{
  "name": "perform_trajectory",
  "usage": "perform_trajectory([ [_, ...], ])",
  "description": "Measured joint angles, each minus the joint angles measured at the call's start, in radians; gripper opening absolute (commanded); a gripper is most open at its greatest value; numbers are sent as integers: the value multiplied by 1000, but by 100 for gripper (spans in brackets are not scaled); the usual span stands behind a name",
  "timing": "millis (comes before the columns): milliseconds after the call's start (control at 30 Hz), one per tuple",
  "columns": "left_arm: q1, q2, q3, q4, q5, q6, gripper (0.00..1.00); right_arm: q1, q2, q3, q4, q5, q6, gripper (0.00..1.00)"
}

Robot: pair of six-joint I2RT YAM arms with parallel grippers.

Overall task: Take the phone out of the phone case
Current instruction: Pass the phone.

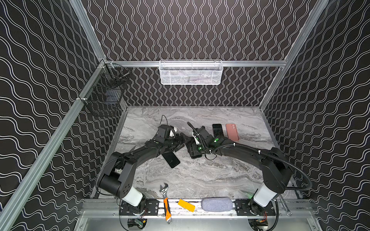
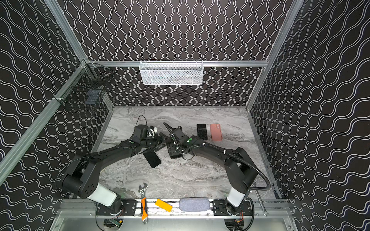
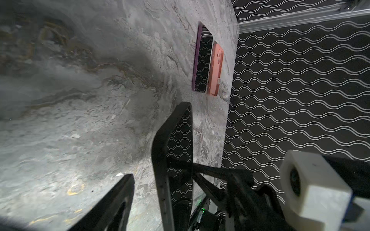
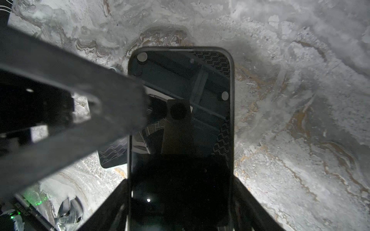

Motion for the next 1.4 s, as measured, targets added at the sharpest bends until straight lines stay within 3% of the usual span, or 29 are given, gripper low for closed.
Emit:
perform_trajectory([
  [467,-16,35,-10,110,6,-74,33,-29,-9,19,2,-25,0,50],
  [733,-23,57,-17,140,14,-80,30,-40,1,20,7,-49,-5,50],
  [967,-21,56,-18,140,10,-81,5,-43,7,21,16,-60,12,50],
  [1133,-20,44,-14,141,13,-82,0,-45,-8,16,23,-63,27,60],
  [1300,-21,35,8,141,21,-86,0,-44,-48,-12,45,-48,20,96],
  [1400,-22,25,25,146,28,-98,0,-38,-103,-37,52,-45,5,99],
])
